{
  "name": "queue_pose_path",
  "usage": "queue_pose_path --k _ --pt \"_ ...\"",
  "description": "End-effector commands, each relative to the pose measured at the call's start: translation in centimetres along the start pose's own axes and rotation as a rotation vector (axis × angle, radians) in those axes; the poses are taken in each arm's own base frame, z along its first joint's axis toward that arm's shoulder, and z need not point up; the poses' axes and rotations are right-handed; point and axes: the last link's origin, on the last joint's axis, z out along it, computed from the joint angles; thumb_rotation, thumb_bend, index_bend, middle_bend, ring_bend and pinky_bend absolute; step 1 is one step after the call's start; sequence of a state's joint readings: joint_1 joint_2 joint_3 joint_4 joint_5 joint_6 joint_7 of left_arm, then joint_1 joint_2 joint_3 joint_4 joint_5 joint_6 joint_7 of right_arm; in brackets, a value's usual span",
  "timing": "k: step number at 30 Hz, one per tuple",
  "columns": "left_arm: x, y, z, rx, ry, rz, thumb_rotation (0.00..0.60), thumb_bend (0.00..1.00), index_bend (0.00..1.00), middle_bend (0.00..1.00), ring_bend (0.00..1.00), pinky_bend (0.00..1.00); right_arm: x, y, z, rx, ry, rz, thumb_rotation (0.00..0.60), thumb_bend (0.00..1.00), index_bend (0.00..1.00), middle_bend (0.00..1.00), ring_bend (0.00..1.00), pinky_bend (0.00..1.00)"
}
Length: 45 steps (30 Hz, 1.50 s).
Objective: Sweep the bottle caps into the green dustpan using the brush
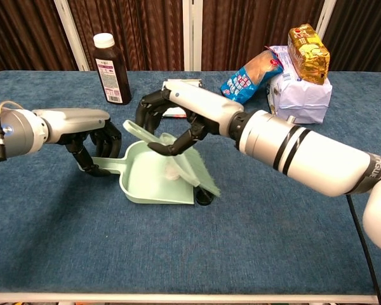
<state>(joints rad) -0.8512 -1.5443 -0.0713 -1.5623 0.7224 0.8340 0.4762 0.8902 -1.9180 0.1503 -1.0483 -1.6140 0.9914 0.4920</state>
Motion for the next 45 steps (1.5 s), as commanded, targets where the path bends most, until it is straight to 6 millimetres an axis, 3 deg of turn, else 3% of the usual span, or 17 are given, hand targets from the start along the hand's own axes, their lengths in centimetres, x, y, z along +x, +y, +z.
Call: queue_pose_path --k 1,9,18,25,34,45 --pt "-0.1 0.0 -0.2 -0.007 0.000 0.006 0.600 0.39 0.61 0.58 0.41 0.26 -0.9 -0.9 0.3 0.035 -0.001 0.035 0.600 0.59 0.77 0.67 0.33 0.04" --pt "-0.1 0.6 -0.3 -0.037 -0.010 0.021 0.600 0.39 0.61 0.58 0.41 0.26 -0.7 -2.1 0.2 0.085 0.053 0.062 0.600 0.60 0.77 0.67 0.33 0.04" --pt "0.2 1.2 -0.2 -0.055 -0.023 0.024 0.600 0.39 0.61 0.58 0.41 0.26 1.7 -0.8 -4.9 0.016 0.092 0.023 0.600 0.60 0.77 0.67 0.33 0.04" --pt "-0.1 1.6 -0.2 -0.061 -0.041 0.037 0.600 0.39 0.61 0.58 0.41 0.26 0.0 -1.1 -7.2 -0.055 0.089 0.069 0.600 0.61 0.77 0.67 0.33 0.04" --pt "-0.1 1.8 0.0 -0.052 -0.050 -0.001 0.600 0.39 0.61 0.58 0.41 0.26 -2.2 -1.8 -4.6 -0.060 0.128 0.110 0.600 0.62 0.77 0.67 0.33 0.04" --pt "0.3 2.8 0.6 -0.064 -0.051 -0.032 0.600 0.39 0.61 0.58 0.41 0.26 -2.3 -2.5 -1.3 -0.036 0.188 0.135 0.600 0.62 0.77 0.67 0.33 0.04"
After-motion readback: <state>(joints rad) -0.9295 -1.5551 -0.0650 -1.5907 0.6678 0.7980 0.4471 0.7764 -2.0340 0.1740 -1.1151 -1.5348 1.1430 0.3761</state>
